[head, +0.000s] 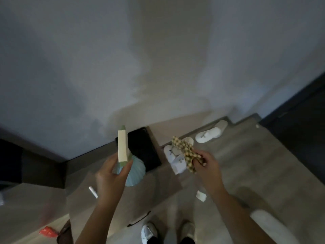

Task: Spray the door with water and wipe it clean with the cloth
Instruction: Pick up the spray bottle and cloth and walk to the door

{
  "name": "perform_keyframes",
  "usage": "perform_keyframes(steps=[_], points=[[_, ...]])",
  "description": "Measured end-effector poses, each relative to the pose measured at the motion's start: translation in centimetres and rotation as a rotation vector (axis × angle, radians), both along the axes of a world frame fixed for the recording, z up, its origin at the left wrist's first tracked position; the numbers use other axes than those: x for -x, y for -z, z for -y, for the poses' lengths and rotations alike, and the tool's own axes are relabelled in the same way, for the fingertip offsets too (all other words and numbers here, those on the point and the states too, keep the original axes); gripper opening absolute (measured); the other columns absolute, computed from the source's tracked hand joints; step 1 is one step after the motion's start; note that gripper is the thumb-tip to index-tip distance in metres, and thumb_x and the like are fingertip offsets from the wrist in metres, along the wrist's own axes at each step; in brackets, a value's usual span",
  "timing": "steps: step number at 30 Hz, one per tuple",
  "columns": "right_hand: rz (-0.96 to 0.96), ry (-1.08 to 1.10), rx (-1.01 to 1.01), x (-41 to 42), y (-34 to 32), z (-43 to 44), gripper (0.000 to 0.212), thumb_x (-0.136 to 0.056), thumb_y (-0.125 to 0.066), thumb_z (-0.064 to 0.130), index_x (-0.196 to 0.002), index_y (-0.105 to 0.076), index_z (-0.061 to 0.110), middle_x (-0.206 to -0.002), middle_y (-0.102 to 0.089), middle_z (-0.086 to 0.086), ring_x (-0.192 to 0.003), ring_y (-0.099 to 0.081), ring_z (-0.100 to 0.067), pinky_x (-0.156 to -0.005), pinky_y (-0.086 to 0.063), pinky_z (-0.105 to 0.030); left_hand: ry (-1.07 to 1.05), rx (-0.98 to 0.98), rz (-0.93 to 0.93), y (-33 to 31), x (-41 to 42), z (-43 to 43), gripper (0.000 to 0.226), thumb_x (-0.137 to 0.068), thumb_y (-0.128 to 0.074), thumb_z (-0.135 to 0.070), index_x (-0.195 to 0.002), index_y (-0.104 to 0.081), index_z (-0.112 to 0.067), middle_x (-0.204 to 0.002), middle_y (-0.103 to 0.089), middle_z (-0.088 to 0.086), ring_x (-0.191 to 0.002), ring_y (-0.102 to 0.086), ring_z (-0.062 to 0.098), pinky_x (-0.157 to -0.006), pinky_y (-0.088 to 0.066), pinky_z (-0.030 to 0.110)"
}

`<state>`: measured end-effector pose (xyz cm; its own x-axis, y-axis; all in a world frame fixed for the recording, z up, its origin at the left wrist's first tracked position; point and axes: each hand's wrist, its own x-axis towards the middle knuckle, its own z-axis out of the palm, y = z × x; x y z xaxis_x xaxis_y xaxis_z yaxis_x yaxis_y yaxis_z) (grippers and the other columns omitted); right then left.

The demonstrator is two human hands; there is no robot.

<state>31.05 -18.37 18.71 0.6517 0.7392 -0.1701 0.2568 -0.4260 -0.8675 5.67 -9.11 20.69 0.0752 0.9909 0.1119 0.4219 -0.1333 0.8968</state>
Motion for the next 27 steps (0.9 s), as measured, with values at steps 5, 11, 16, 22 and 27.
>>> perform_keyframes(steps=[5, 11, 16, 22, 27], points=[[0.027, 0.144, 0.012, -4.5, -3.4, 9.7, 0.028, -0.086, -0.062, 0.003, -0.109, -0.067, 0.018, -0.098, -0.066, 0.002, -0.085, -0.062, -0.007, -0.064, -0.045, -0.005, 0.129, 0.120, 0.040, -3.0, -5.7, 7.0, 0.034, -0.080, -0.073, -0.005, -0.112, -0.066, -0.011, -0.094, -0.067, -0.006, -0.088, -0.062, 0.015, -0.063, -0.045, 0.005], [-0.051, 0.296, 0.001, -10.2, -4.3, 18.9, 0.029, -0.086, -0.061, 0.002, -0.110, -0.067, 0.017, -0.099, -0.068, -0.001, -0.089, -0.064, -0.013, -0.071, -0.052, -0.022, 0.270, 0.223, 0.094, -3.2, -13.0, 13.0, 0.032, -0.080, -0.073, -0.006, -0.111, -0.068, -0.010, -0.096, -0.070, 0.000, -0.086, -0.065, 0.002, -0.060, -0.043, 0.002], [-0.104, 0.303, 0.010, -17.5, -4.9, 26.3, 0.025, -0.086, -0.062, 0.004, -0.101, -0.067, 0.024, -0.094, -0.069, 0.003, -0.085, -0.065, -0.009, -0.065, -0.051, -0.016, 0.336, 0.189, 0.011, -2.3, -20.9, 18.1, 0.032, -0.077, -0.076, -0.006, -0.108, -0.069, -0.003, -0.092, -0.070, 0.007, -0.084, -0.066, 0.017, -0.062, -0.047, 0.016], [-0.091, 0.460, 0.056, -24.3, -4.9, 32.7, 0.028, -0.084, -0.063, 0.002, -0.097, -0.068, 0.026, -0.086, -0.070, 0.001, -0.078, -0.067, -0.014, -0.067, -0.055, -0.030, 0.360, 0.200, 0.038, -2.3, -29.1, 21.3, 0.033, -0.074, -0.079, -0.006, -0.100, -0.069, -0.024, -0.073, -0.067, -0.029, -0.076, -0.064, -0.001, -0.063, -0.045, 0.002], [-0.098, 0.562, 0.012, -29.0, -4.7, 33.6, 0.032, -0.084, -0.061, -0.003, -0.095, -0.062, 0.027, -0.083, -0.067, 0.007, -0.075, -0.062, -0.005, -0.054, -0.047, -0.009, 0.486, 0.182, -0.028, -2.9, -35.9, 20.8, 0.022, -0.073, -0.080, -0.010, -0.084, -0.069, -0.025, -0.066, -0.064, -0.027, -0.075, -0.064, 0.014, -0.065, -0.043, 0.003]])
